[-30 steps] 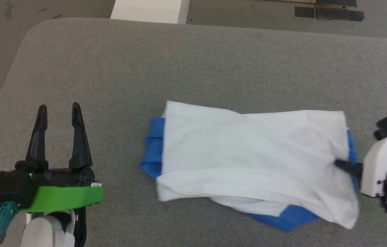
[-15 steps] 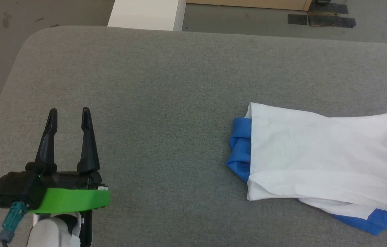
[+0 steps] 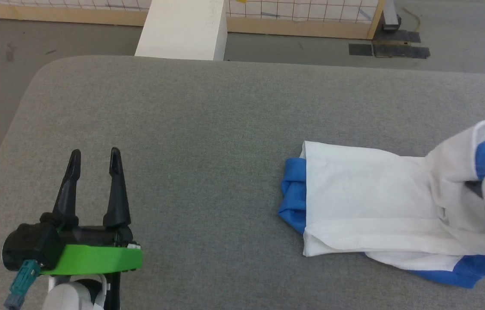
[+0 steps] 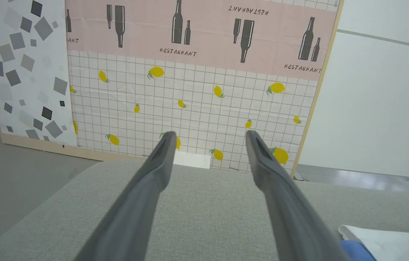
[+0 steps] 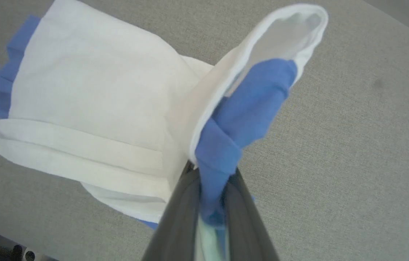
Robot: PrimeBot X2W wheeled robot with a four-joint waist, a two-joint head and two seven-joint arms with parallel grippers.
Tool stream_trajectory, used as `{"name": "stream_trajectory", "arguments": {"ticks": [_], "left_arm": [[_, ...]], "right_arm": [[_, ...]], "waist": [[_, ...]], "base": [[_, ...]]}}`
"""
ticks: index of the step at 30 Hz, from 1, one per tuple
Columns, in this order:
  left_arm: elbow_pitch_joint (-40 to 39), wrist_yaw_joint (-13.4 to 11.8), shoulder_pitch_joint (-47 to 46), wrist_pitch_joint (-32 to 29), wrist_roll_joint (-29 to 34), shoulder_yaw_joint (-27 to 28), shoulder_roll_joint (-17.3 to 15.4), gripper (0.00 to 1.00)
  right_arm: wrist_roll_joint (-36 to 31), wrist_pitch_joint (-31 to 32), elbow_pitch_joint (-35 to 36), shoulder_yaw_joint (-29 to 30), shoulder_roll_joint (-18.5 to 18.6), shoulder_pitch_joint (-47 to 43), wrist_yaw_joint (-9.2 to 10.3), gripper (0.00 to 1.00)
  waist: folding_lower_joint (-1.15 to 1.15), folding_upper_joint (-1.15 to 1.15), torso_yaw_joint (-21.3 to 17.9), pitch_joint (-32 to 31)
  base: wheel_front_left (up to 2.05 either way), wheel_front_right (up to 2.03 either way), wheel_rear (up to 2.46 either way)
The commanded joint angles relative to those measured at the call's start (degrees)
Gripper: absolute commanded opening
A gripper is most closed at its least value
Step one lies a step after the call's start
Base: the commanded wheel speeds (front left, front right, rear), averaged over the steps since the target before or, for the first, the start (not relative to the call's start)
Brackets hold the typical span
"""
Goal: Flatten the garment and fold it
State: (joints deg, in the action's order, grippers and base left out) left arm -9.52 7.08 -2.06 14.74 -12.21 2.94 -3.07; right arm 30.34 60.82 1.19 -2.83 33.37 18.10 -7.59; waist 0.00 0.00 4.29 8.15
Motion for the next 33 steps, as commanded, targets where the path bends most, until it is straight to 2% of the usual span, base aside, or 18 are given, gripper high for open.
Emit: {"name": "stream_trajectory", "arguments": {"ticks": [1, 6, 12, 16, 17, 21, 29, 30, 31, 33], "left_arm": [[0.1, 0.3, 0.5, 0.3, -0.4, -0.1, 0.2, 1.00], [0.1, 0.4, 0.5, 0.3, -0.8, -0.3, 0.2, 1.00], [0.0, 0.4, 0.5, 0.3, -1.1, -0.3, 0.2, 1.00], [0.0, 0.4, 0.4, 0.3, -1.3, -0.6, 0.2, 1.00], [0.0, 0.4, 0.0, 0.3, -1.6, -0.9, 0.2, 1.00], [0.0, 0.2, -0.5, 0.3, -1.9, -1.4, 0.2, 1.00], [0.0, -0.3, -1.0, 0.3, -2.5, -2.3, 0.2, 1.00], [0.1, -0.3, -1.1, 0.3, -2.6, -2.3, 0.2, 1.00], [0.1, -0.4, -1.1, 0.3, -2.6, -2.4, 0.2, 1.00], [0.3, -0.4, -1.0, 0.3, -2.5, -2.4, 0.2, 1.00]], "right_arm": [[0.7, 0.5, 1.2, -0.9, -0.7, 0.4, 0.10, 0.00], [2.3, 1.1, 3.2, -5.6, -3.7, 2.0, 0.10, 0.00], [2.6, -0.8, 0.7, -11.3, -8.0, 4.9, 0.10, 0.00], [2.5, -2.8, -2.9, -14.3, -10.6, 6.7, 0.10, 0.00], [1.9, -4.6, -6.5, -15.9, -12.2, 8.2, 0.10, 0.00], [0.7, -7.3, -12.2, -16.6, -14.5, 10.2, 0.10, 0.00], [-1.6, -10.9, -21.5, -18.3, -17.1, 12.7, 0.10, 0.02], [-1.6, -11.4, -22.0, -18.7, -17.3, 12.9, 0.10, 0.49], [-1.1, -12.0, -22.2, -19.2, -17.6, 13.2, 0.10, 1.00], [-0.5, -13.0, -22.1, -20.3, -17.9, 13.8, 0.10, 1.00]], "waist": [[0.00, 0.00, 0.1, -0.1], [0.00, 0.00, 1.0, 0.0], [0.00, 0.00, 2.4, 0.7], [0.00, 0.00, 3.4, 1.2], [0.00, 0.00, 4.3, 1.9], [0.00, 0.00, 5.3, 3.0], [0.00, 0.00, 6.3, 4.1], [0.00, 0.00, 6.3, 4.1], [0.00, 0.00, 6.3, 4.1], [0.00, 0.00, 6.1, 3.8]], "base": [[0.00, 0.00, 0.00], [0.00, 0.00, 0.00], [0.00, 0.00, 0.00], [0.00, 0.00, 0.00], [0.00, 0.00, 0.00], [0.00, 0.00, 0.00], [0.00, 0.00, 0.00], [0.00, 0.00, 0.00], [0.00, 0.00, 0.00], [0.00, 0.00, 0.00]]}}
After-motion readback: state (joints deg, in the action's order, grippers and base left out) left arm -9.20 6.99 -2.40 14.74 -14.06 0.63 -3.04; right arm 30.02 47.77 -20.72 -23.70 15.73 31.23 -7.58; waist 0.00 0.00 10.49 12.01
